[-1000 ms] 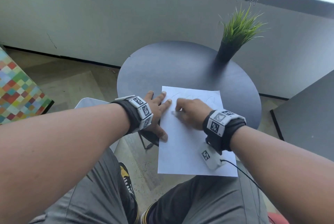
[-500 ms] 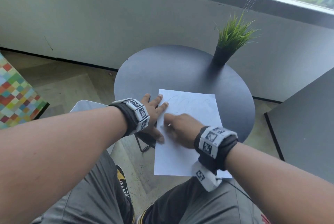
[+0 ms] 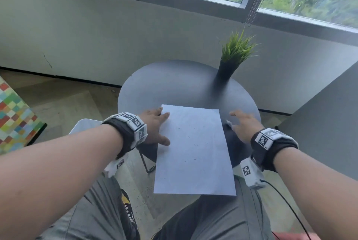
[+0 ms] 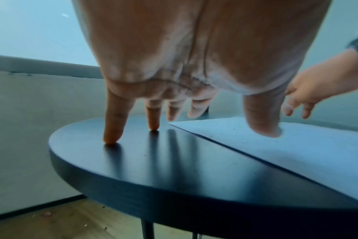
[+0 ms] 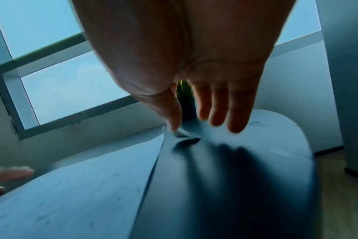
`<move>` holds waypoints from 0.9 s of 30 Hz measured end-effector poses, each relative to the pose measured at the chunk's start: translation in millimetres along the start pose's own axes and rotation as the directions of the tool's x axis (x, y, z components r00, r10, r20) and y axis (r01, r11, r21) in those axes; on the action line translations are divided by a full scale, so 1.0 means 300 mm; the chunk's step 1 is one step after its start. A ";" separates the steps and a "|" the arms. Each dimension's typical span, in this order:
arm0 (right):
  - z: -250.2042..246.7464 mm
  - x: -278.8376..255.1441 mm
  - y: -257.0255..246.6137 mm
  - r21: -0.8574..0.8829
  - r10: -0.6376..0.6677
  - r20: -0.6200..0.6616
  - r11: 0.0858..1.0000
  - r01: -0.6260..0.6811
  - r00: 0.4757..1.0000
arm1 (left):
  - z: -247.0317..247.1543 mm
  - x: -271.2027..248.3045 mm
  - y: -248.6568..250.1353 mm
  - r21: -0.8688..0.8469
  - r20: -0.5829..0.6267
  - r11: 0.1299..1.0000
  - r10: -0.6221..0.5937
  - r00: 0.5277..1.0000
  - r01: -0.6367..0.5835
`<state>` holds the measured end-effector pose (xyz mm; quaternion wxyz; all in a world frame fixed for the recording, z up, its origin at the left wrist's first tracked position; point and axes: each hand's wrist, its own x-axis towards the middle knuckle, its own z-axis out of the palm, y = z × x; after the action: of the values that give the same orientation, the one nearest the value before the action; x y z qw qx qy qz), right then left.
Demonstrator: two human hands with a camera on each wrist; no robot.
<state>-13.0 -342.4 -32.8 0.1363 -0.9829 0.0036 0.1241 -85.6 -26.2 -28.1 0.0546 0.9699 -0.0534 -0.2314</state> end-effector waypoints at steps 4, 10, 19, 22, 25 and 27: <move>0.063 -0.087 -0.018 -0.089 0.020 0.054 0.996 -0.015 0.998 | 0.013 -0.023 0.017 -0.081 -0.114 0.981 -0.187 0.976 0.179; 0.164 -0.143 -0.131 -0.030 -0.012 0.122 0.999 0.015 0.992 | 0.020 -0.069 0.086 -0.137 -0.093 0.971 -0.208 0.974 0.194; 0.084 -0.130 -0.195 0.347 -0.135 -0.099 0.924 0.161 0.986 | -0.047 -0.082 0.040 -0.949 -0.113 0.314 -0.275 0.955 -0.022; -0.005 -0.134 -0.211 0.419 -0.155 -0.226 0.876 0.240 0.962 | -0.127 -0.085 0.037 -0.961 -0.186 0.250 -0.252 0.950 -0.122; -0.107 -0.150 -0.220 0.611 -0.090 -0.286 0.750 0.254 0.954 | -0.209 -0.104 0.034 -0.951 -0.284 0.184 -0.212 0.935 -0.247; -0.173 -0.161 -0.227 0.778 -0.050 -0.212 0.596 0.199 0.976 | -0.260 -0.126 0.032 -0.922 -0.378 0.164 -0.195 0.905 -0.350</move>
<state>-44.4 -292.0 45.7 0.5662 -0.8241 0.0010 0.0165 -84.4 -24.4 59.1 0.6885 0.7218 0.0701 0.0039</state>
